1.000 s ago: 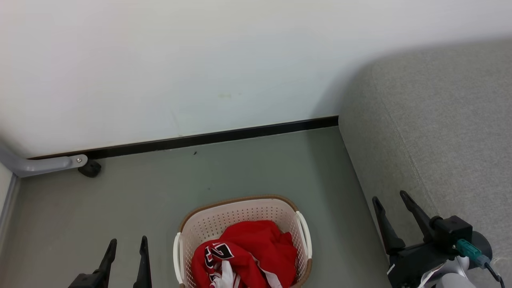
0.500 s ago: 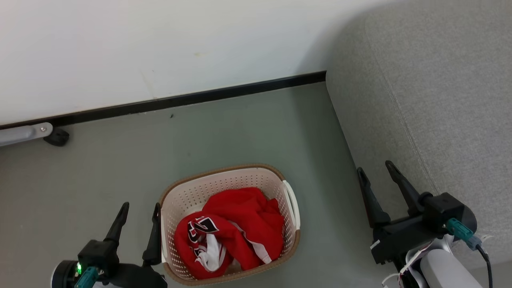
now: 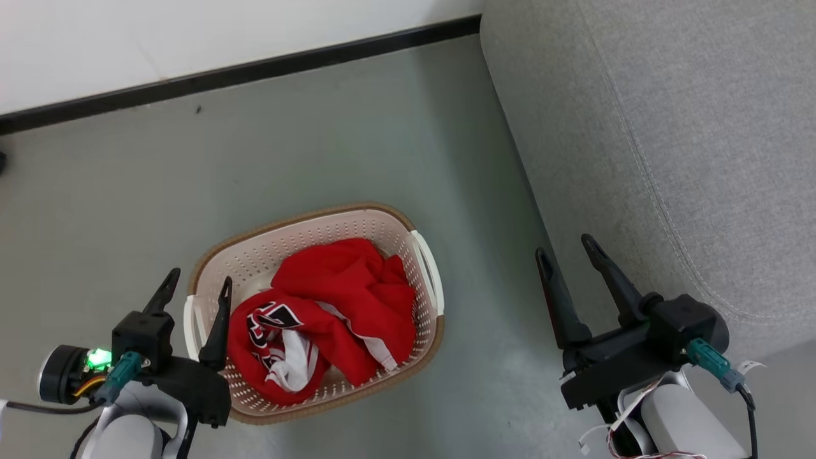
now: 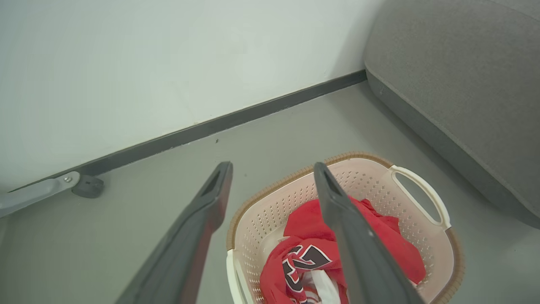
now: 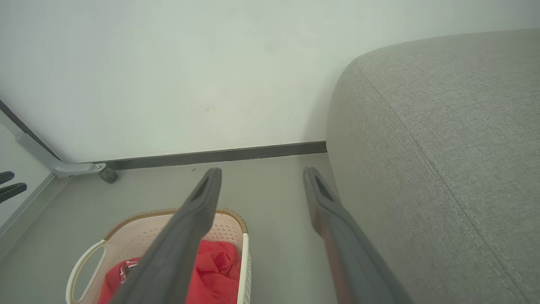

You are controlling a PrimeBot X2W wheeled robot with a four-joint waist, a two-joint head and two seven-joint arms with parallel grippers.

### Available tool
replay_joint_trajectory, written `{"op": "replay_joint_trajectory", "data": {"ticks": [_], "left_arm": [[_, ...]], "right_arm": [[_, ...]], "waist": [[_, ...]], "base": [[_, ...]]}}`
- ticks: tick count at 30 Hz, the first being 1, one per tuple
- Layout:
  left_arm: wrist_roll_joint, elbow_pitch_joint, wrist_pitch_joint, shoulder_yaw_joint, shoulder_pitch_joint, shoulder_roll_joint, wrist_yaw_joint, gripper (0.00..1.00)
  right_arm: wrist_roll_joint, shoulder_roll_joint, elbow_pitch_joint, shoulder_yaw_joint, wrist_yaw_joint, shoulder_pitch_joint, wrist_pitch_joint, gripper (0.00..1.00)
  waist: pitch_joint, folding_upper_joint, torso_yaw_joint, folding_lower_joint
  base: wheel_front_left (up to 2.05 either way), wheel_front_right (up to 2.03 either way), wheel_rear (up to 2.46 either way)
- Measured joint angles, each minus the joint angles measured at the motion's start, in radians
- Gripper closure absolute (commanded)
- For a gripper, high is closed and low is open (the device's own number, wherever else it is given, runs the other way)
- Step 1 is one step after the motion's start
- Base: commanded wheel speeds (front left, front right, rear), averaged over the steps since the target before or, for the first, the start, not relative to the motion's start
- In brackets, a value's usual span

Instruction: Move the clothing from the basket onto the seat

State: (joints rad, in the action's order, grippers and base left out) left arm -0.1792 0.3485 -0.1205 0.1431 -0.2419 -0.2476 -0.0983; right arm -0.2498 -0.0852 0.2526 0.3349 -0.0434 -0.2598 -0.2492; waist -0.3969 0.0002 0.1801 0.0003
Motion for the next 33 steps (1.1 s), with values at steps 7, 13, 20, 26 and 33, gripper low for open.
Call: {"op": "replay_joint_trajectory", "data": {"ticks": [7,13,20,26,33], "left_arm": [[0.046,0.022,0.097,0.047,-0.061,-0.053,-0.009,0.00],[0.137,0.040,0.185,0.120,-0.117,-0.100,-0.017,0.00],[0.184,0.082,0.251,0.145,-0.158,-0.137,-0.018,0.00],[0.187,0.117,0.296,0.154,-0.190,-0.155,-0.025,0.00],[0.190,0.143,0.331,0.158,-0.218,-0.182,-0.026,0.00]], "right_arm": [[0.000,0.008,-0.015,-0.007,0.000,-0.020,0.000,0.00],[0.000,0.017,-0.019,-0.019,0.001,-0.031,0.000,0.00],[0.000,0.025,-0.019,-0.014,-0.001,-0.040,0.000,0.00],[0.000,0.028,-0.026,-0.015,-0.001,-0.040,0.000,0.00],[-0.001,0.032,-0.039,-0.016,-0.002,-0.039,0.000,0.00]], "waist": [[-0.091,0.0000,0.053,-0.0001],[-0.160,0.0000,0.095,-0.0001],[-0.214,0.0000,0.132,-0.0002],[-0.248,0.0001,0.150,-0.0002],[-0.291,0.0000,0.162,-0.0002]], "base": [[0.00,0.00,0.00],[0.00,0.00,0.00],[0.00,0.00,0.00],[0.00,0.00,0.00],[0.00,0.00,0.00]]}}
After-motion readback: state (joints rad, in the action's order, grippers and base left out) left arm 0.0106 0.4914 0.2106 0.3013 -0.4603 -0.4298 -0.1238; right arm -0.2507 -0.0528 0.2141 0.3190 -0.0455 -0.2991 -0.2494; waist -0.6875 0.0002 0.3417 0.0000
